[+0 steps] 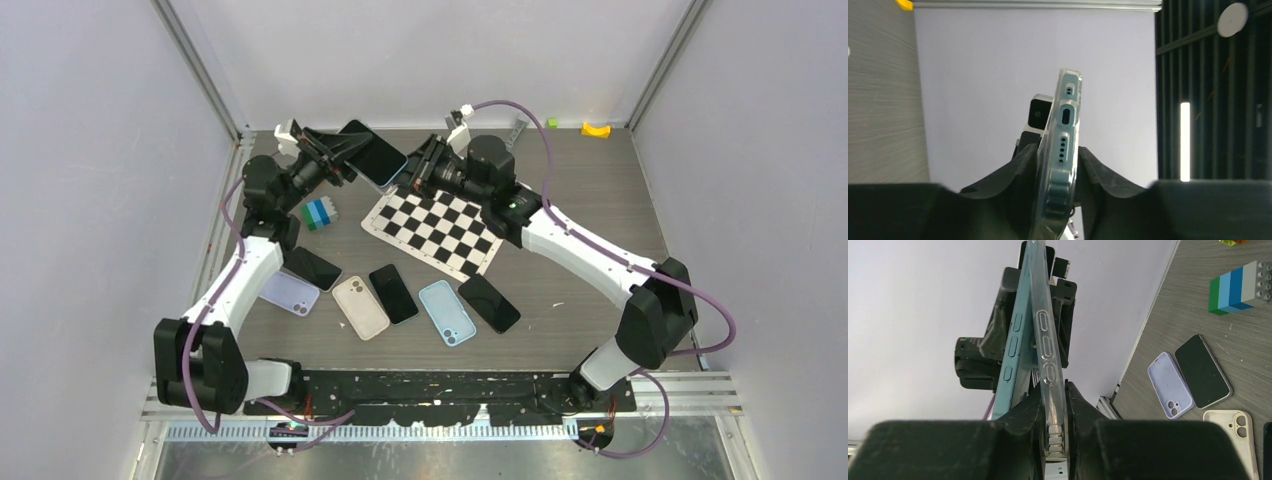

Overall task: Take the phone out of the phone case
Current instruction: Remove the phone case from the phone.

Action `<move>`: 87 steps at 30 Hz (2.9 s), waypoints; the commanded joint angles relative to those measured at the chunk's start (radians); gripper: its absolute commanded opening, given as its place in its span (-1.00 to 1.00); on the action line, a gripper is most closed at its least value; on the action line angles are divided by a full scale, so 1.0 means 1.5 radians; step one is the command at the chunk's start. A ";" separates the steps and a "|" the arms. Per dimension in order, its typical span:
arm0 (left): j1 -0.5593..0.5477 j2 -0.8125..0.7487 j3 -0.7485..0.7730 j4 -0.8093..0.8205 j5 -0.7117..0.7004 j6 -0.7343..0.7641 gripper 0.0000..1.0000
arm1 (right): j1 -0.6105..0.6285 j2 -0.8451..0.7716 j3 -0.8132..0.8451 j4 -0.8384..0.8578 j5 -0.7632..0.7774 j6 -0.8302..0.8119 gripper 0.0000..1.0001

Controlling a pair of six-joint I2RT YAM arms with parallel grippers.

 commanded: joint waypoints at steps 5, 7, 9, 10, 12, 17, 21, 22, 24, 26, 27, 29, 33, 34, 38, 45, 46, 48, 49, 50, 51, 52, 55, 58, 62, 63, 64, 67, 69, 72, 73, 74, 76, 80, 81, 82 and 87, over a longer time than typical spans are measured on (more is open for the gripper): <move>-0.011 -0.074 -0.002 -0.244 0.064 0.122 0.06 | 0.016 -0.042 -0.092 0.144 0.090 -0.073 -0.99; -0.010 -0.077 -0.018 -0.298 0.057 0.146 0.14 | 0.016 -0.045 -0.096 0.153 0.100 -0.088 -0.99; -0.009 -0.084 -0.037 -0.306 0.049 0.149 0.22 | 0.016 -0.043 -0.091 0.146 0.110 -0.104 -0.99; -0.008 -0.087 -0.038 -0.314 0.047 0.155 0.25 | 0.015 -0.043 -0.091 0.142 0.113 -0.115 -0.99; -0.008 -0.091 -0.019 -0.361 0.042 0.191 0.35 | 0.015 -0.042 -0.092 0.136 0.123 -0.128 -0.99; -0.008 -0.097 0.085 -0.571 0.002 0.345 0.54 | 0.015 -0.040 -0.105 0.140 0.141 -0.150 -0.99; -0.008 -0.100 0.129 -0.617 -0.004 0.384 0.60 | 0.015 -0.039 -0.110 0.147 0.147 -0.156 -0.99; -0.008 -0.100 0.124 -0.593 0.006 0.368 0.59 | 0.015 -0.039 -0.111 0.153 0.147 -0.154 -0.99; -0.008 -0.100 0.102 -0.530 0.030 0.322 0.59 | 0.015 -0.039 -0.114 0.163 0.144 -0.147 -0.99; -0.008 -0.102 0.072 -0.466 0.047 0.274 0.57 | 0.015 -0.039 -0.113 0.172 0.142 -0.140 -0.99; -0.009 -0.102 0.062 -0.442 0.051 0.257 0.55 | 0.015 -0.040 -0.112 0.176 0.141 -0.136 -0.99; -0.008 -0.103 0.048 -0.421 0.055 0.238 0.53 | 0.015 -0.038 -0.111 0.183 0.138 -0.129 -0.99; -0.009 -0.107 0.026 -0.370 0.063 0.201 0.44 | 0.014 -0.035 -0.114 0.198 0.130 -0.116 -0.99; -0.010 -0.108 0.022 -0.356 0.065 0.191 0.38 | 0.014 -0.034 -0.115 0.201 0.128 -0.115 -0.99; -0.014 -0.109 0.013 -0.325 0.067 0.166 0.11 | 0.014 -0.031 -0.119 0.208 0.125 -0.109 -0.99; -0.015 -0.110 0.005 -0.315 0.068 0.156 -0.18 | 0.014 -0.024 -0.119 0.211 0.121 -0.102 -0.99; -0.015 -0.109 0.002 -0.308 0.069 0.149 -0.22 | 0.014 -0.022 -0.118 0.211 0.120 -0.100 -0.99; -0.015 -0.109 -0.002 -0.291 0.070 0.140 -0.34 | 0.014 -0.019 -0.116 0.210 0.119 -0.100 -0.99; -0.015 -0.109 -0.003 -0.288 0.070 0.138 -0.41 | 0.014 -0.018 -0.115 0.209 0.118 -0.101 -0.99; -0.016 -0.109 -0.002 -0.288 0.070 0.137 -0.43 | 0.014 -0.016 -0.114 0.206 0.117 -0.102 -0.99; -0.016 -0.108 -0.002 -0.287 0.072 0.134 -0.50 | 0.014 -0.014 -0.113 0.204 0.117 -0.102 -0.99; -0.015 -0.107 -0.003 -0.284 0.073 0.132 -0.54 | 0.014 -0.012 -0.112 0.200 0.117 -0.106 -0.99; -0.015 -0.108 -0.002 -0.283 0.074 0.131 -0.59 | 0.014 -0.008 -0.105 0.185 0.117 -0.122 -0.99; -0.015 -0.105 0.002 -0.293 0.077 0.132 -0.60 | 0.014 -0.003 -0.100 0.167 0.116 -0.139 -0.99; -0.015 -0.102 0.008 -0.314 0.076 0.148 -0.49 | 0.014 0.003 -0.093 0.169 0.100 -0.144 -0.99; -0.016 -0.100 0.008 -0.314 0.075 0.150 -0.45 | 0.015 0.006 -0.089 0.177 0.096 -0.139 -0.99; -0.016 -0.097 0.005 -0.312 0.074 0.149 -0.41 | 0.015 0.008 -0.086 0.182 0.084 -0.134 -0.99; -0.016 -0.092 -0.005 -0.275 0.065 0.140 -0.27 | 0.015 0.016 -0.082 0.223 0.058 -0.100 -0.99; -0.016 -0.088 -0.012 -0.244 0.059 0.135 -0.20 | 0.015 0.020 -0.082 0.253 0.047 -0.074 -0.99; -0.017 -0.083 -0.027 -0.177 0.047 0.124 -0.13 | 0.015 0.023 -0.079 0.281 0.037 -0.048 -0.99; -0.017 -0.082 -0.030 -0.159 0.044 0.119 -0.12 | 0.015 0.023 -0.075 0.288 0.032 -0.041 -0.99; -0.017 -0.081 -0.034 -0.143 0.041 0.117 -0.12 | 0.015 0.023 -0.073 0.290 0.030 -0.037 -0.99; -0.017 -0.079 -0.036 -0.129 0.038 0.116 -0.11 | 0.015 0.023 -0.070 0.295 0.024 -0.035 -0.99; -0.017 -0.075 -0.038 -0.113 0.036 0.116 -0.29 | 0.015 0.021 -0.067 0.288 0.022 -0.045 -0.99; -0.017 -0.074 -0.038 -0.110 0.036 0.117 -0.36 | 0.015 0.019 -0.068 0.279 0.024 -0.050 -0.99; -0.017 -0.074 -0.040 -0.107 0.035 0.117 -0.46 | 0.015 0.017 -0.068 0.269 0.025 -0.060 -0.99; -0.017 -0.077 -0.035 -0.102 0.034 0.112 -1.00 | 0.015 0.001 -0.068 0.202 0.058 -0.110 -0.99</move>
